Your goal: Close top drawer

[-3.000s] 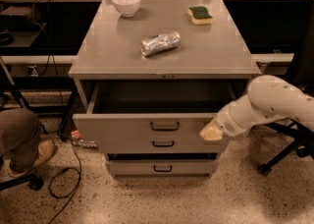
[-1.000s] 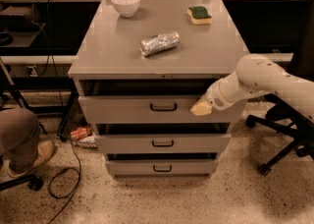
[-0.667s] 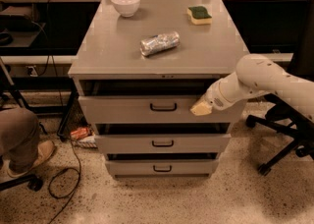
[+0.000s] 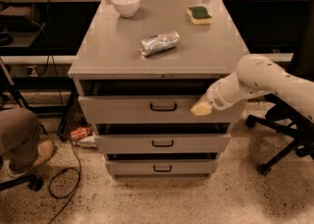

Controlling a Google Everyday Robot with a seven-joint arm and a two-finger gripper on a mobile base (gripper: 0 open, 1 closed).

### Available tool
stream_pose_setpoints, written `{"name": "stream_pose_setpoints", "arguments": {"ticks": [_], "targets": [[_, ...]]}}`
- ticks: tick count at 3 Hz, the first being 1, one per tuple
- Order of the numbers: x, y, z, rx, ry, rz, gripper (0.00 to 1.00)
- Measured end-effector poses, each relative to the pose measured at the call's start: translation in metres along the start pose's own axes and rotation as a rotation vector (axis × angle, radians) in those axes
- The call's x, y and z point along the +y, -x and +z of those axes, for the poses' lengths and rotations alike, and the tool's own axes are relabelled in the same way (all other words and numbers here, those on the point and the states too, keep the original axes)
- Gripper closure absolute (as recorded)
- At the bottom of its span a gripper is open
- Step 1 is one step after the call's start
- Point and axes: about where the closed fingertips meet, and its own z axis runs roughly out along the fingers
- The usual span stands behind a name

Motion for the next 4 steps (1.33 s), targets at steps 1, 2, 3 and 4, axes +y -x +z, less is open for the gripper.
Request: {"name": "stream_pose_setpoints", "arguments": {"ticks": [1, 2, 3, 4], "targets": [[0.0, 0.0, 0.0, 0.0, 0.0, 0.0, 0.59], [0.0, 0.0, 0.0, 0.0, 0.0, 0.0, 0.36], [0.017, -0.03, -0.013, 0.014, 0.001, 0.067, 0.13], [0.05, -0.086, -0.039, 0.038, -0.005, 0.188, 0.12]]}}
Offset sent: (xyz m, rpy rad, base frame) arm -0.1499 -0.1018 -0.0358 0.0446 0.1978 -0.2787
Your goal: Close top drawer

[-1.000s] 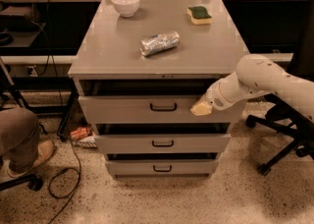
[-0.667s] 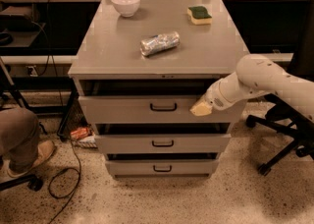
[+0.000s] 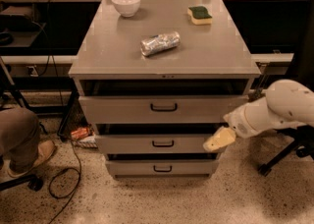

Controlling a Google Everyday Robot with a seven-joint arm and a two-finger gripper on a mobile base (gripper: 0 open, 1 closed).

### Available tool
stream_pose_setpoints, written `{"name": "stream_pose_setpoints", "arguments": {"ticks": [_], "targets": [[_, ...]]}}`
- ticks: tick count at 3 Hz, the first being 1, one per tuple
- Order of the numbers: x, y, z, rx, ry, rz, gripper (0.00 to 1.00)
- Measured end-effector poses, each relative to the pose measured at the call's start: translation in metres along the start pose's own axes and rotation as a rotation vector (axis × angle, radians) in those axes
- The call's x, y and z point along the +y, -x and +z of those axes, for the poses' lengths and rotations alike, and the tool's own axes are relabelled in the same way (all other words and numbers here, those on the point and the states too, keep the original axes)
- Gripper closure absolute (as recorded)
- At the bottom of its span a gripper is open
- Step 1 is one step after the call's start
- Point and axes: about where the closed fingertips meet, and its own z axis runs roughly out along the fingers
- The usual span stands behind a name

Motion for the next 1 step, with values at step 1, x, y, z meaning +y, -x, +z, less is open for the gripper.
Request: {"name": "stream_pose_setpoints", "arguments": {"ticks": [1], "targets": [[0.0115, -0.0386, -0.0184, 0.009, -0.017, 0.084, 0.35]]}}
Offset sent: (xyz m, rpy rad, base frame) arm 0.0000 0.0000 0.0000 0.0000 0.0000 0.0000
